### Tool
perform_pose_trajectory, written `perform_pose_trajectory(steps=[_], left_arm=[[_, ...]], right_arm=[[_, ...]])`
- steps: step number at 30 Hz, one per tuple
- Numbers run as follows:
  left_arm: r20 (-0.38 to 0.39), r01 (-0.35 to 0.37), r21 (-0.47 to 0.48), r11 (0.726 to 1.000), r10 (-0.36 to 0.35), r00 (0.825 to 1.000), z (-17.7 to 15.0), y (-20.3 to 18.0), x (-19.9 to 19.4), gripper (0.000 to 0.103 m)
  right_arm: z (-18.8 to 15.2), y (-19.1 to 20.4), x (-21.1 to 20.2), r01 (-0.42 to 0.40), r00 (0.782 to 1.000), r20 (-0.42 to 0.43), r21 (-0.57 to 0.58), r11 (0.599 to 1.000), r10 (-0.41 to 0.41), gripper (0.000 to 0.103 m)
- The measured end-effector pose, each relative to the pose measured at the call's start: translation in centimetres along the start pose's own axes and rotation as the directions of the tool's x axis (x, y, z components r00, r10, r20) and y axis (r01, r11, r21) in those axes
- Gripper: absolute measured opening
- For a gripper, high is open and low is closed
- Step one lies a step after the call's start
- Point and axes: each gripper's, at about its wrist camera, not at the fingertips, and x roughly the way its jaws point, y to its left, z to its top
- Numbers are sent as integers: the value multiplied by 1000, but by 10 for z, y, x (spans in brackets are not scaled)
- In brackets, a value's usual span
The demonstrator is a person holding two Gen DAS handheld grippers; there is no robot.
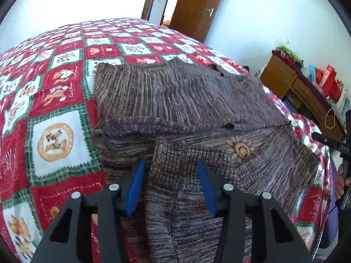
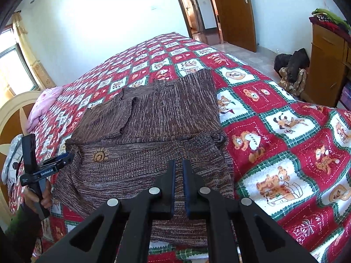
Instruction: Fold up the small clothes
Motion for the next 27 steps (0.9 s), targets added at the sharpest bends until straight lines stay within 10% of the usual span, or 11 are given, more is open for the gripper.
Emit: perform_pose_trajectory(steps=[2, 5, 9, 27], left_arm=[[-9, 36, -9, 999, -36, 999, -3, -1, -2, 18], [-2, 29, -1, 1000, -29, 1000, -6, -5, -5, 12], [7, 33, -30, 999, -32, 999, -5, -3, -8, 10], [96, 103, -114, 988, -93, 991, -9, 3, -36, 10]], right_arm=[[1, -1, 1, 4, 1000, 1, 2, 1000, -4, 7], [2, -5, 4, 3, 1000, -4, 18, 1000, -3, 9], [2, -12, 4, 6, 1000, -5, 32, 999, -6, 57], [22, -4, 70, 131, 984, -101, -166, 977, -149, 58]])
